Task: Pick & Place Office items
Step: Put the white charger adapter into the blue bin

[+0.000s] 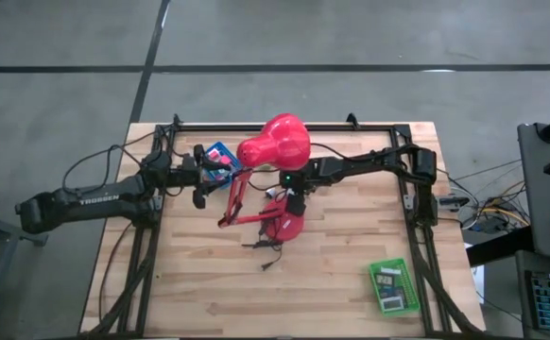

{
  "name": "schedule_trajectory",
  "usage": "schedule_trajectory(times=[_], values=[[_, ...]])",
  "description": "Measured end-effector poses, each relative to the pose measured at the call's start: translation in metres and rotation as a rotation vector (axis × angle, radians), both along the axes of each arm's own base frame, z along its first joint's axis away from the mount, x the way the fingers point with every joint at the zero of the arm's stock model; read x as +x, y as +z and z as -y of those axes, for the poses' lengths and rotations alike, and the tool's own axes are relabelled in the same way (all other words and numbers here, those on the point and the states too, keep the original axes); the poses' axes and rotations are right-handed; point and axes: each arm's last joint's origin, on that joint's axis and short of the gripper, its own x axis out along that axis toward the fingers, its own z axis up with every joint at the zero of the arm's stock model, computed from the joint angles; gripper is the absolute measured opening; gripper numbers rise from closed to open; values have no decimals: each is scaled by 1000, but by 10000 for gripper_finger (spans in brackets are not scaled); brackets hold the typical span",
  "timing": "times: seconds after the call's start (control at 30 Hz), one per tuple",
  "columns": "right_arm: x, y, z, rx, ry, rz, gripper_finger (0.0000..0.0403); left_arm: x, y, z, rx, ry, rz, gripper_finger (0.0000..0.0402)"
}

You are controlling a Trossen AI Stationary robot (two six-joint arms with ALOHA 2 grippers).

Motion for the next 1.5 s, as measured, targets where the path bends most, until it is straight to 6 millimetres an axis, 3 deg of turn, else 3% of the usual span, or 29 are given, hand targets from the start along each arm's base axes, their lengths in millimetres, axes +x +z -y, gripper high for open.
schedule_trajectory(times=[0.37, 0.63, 1.23, 1.5], values=[[-4, -6, -1, 17, 65, -7, 222, 0, 0, 0, -4, 4, 0, 230], [-5, -8, -2, 16, 80, -7, 173, 0, 0, 0, -8, 7, 1, 230], [-9, -12, -3, 24, 80, -22, 173, 0, 0, 0, -8, 7, 1, 230], [-18, 2, -7, -2, 54, -24, 173, 0, -1, 0, -4, 6, -2, 230]])
